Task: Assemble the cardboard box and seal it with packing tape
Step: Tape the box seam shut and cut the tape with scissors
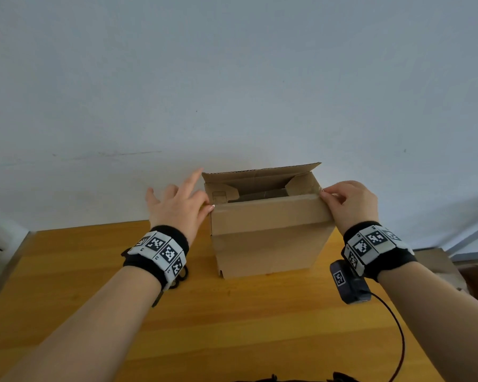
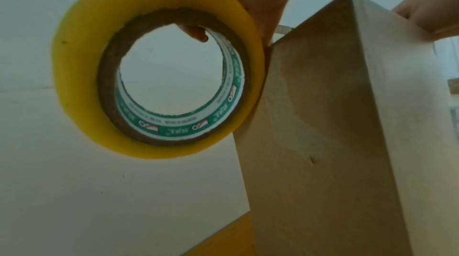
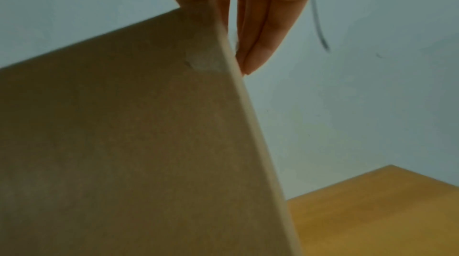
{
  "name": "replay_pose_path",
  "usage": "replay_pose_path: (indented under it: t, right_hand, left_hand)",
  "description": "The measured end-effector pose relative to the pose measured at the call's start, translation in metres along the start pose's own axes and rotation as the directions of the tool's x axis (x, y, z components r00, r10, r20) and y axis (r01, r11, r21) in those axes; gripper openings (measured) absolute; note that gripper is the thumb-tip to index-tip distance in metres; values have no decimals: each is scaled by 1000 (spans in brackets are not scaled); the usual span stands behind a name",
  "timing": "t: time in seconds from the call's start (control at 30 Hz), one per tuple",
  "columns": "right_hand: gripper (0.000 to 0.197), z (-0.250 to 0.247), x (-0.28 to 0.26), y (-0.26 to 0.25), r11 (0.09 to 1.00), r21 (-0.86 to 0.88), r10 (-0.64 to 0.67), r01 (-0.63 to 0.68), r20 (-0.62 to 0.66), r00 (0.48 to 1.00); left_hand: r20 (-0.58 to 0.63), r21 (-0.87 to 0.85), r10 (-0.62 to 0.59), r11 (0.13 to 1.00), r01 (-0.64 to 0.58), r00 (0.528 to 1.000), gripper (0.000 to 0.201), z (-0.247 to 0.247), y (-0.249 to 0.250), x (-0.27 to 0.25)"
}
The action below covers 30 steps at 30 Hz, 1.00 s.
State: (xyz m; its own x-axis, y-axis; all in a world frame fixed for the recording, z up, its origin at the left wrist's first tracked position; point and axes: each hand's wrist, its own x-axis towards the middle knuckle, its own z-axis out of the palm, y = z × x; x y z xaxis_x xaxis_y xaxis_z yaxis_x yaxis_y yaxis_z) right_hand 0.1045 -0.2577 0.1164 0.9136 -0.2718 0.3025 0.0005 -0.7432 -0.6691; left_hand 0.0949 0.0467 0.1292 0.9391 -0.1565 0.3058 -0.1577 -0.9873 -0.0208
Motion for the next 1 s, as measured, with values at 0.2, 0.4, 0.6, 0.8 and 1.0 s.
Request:
replay_pose_path:
  t: [0.2,0.4,0.6,0.8,1.0]
  right_hand:
    - [13,3,1,0,999,-48,-26,23,-48,998]
    - [17,1,-2,-3,998,-65,4,-5,-18,1000]
    - [11,3,-5,-5,993,-109,30,-33,-33,999]
    - [13,7,-6,-1,985,-174,-24,5,-106,994]
    - [11,5,-4,-1,987,-139,-88,81,-49,995]
  left_hand:
    - [-72,45,92,995,-89,993,18,7,-2,-1]
    - [-98,77,137,989,-130,986,18,10,-5,-1]
    - [-133,94,174,982,-162,976,17,9,-4,0]
    - [-134,92,185,980,-174,974,19,7,-3,-1]
    - [-85,117,193,976,-183,977,14,7,-4,1]
